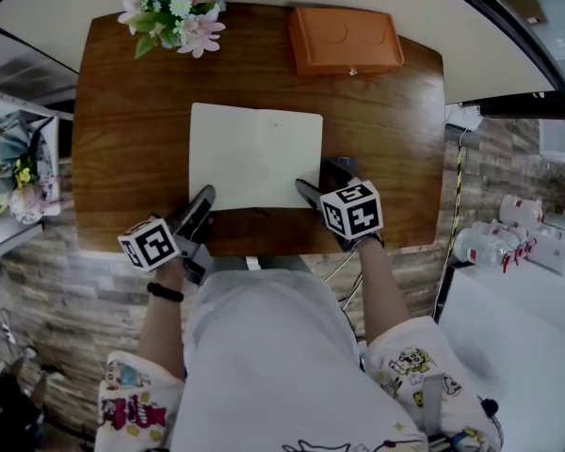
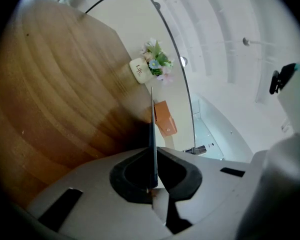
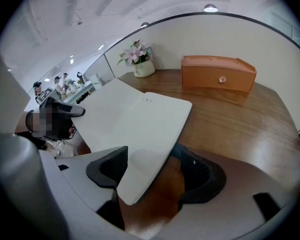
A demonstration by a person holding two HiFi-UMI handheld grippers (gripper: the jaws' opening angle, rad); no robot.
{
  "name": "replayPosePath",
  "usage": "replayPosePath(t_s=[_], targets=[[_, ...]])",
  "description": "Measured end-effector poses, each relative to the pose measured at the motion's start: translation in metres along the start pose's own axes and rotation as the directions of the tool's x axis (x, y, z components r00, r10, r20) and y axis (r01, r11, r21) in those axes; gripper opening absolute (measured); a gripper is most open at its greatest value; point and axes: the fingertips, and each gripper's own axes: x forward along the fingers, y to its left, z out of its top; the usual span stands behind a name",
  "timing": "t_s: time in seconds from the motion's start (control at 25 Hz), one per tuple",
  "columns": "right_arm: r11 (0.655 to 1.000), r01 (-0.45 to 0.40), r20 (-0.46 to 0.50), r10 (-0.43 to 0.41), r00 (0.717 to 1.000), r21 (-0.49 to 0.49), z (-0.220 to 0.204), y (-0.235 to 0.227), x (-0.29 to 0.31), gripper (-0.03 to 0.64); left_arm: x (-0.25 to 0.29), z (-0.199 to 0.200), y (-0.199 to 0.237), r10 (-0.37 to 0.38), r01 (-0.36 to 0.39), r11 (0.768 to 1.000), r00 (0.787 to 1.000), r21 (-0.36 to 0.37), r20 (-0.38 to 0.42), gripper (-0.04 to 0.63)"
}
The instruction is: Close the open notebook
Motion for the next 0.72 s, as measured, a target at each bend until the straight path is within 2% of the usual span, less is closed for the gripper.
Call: replayPosePath(t_s=[0.36,0.72], targets=[[1.000,-0.025,0.034,0.025,0.999,0.008,-0.002,0.009,-0.009,0.325,-0.023,0.011,0.001,0.061,-0.063,0.996,0.998,0.061,0.029,0.005],[0.998,-0.053,0.092,0.050,0.995,0.035,0.007,0.016,-0.017,0.325,-0.039,0.026,-0.003,0.138,-0.141,0.975,0.990,0.170,0.029,0.005]])
